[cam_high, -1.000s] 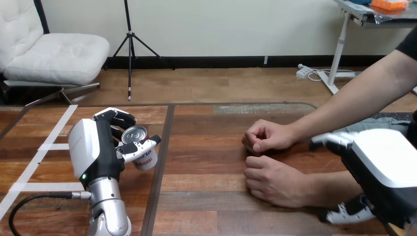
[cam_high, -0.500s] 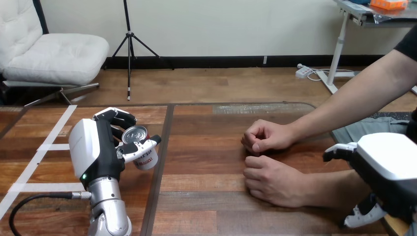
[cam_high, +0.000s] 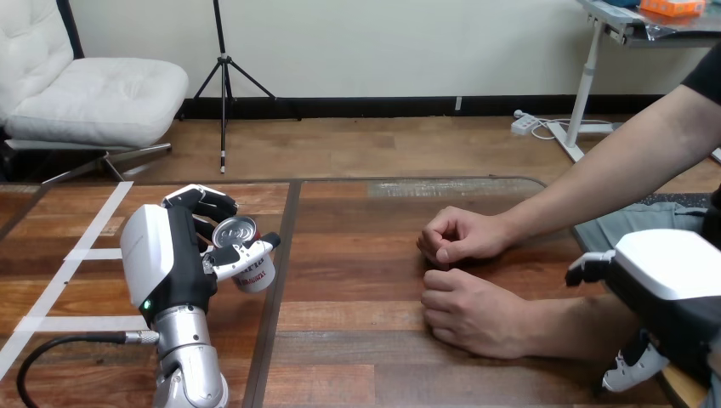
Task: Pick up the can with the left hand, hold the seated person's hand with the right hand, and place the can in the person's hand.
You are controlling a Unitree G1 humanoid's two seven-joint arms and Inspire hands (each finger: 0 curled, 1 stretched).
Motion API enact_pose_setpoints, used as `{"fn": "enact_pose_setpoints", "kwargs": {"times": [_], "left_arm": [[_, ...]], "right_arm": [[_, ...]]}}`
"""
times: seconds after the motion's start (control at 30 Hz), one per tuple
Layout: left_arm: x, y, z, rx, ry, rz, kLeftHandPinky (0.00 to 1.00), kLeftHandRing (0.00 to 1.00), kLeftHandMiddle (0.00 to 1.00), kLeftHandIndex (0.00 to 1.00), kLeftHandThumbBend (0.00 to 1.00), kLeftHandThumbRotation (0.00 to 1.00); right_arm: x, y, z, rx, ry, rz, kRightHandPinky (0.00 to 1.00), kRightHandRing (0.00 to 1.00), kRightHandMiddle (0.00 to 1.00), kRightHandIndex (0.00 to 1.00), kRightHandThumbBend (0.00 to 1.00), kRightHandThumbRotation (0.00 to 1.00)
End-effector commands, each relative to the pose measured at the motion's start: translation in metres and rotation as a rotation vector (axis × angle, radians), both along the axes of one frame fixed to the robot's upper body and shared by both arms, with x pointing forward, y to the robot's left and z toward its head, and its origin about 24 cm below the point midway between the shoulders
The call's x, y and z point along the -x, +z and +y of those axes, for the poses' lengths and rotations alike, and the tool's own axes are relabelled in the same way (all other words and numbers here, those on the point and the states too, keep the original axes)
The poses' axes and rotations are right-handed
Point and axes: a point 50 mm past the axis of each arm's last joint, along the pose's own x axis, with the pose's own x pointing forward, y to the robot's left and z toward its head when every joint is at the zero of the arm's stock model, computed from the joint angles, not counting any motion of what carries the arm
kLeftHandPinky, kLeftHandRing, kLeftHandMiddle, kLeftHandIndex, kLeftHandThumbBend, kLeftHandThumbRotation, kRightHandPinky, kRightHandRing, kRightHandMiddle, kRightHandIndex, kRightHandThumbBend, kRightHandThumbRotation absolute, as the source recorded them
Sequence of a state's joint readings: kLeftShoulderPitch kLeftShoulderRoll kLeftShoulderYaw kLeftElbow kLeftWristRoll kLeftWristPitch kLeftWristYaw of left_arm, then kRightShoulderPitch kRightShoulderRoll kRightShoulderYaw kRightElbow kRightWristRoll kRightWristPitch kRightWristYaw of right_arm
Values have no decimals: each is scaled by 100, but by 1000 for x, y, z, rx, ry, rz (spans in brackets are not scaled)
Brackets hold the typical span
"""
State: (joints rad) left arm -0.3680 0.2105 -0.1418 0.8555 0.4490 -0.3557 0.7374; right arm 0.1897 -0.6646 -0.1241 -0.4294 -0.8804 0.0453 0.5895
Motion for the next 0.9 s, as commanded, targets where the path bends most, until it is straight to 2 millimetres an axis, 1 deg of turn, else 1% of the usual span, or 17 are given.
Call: {"fn": "enact_pose_setpoints", "kwargs": {"times": [0.0,0.4,0.87], "left_arm": [[-17,30,-7,21,-32,-133,35,40,45,45,74,0],[-18,31,-6,18,-29,-135,35,40,45,44,73,0],[-18,33,-6,29,-26,-145,34,39,44,44,74,0]], "right_arm": [[-16,4,-2,71,13,-22,75,80,81,78,94,0],[-30,-10,-10,139,10,-6,72,79,80,77,95,0],[-38,-17,-12,155,16,7,72,79,80,77,93,0]]}}
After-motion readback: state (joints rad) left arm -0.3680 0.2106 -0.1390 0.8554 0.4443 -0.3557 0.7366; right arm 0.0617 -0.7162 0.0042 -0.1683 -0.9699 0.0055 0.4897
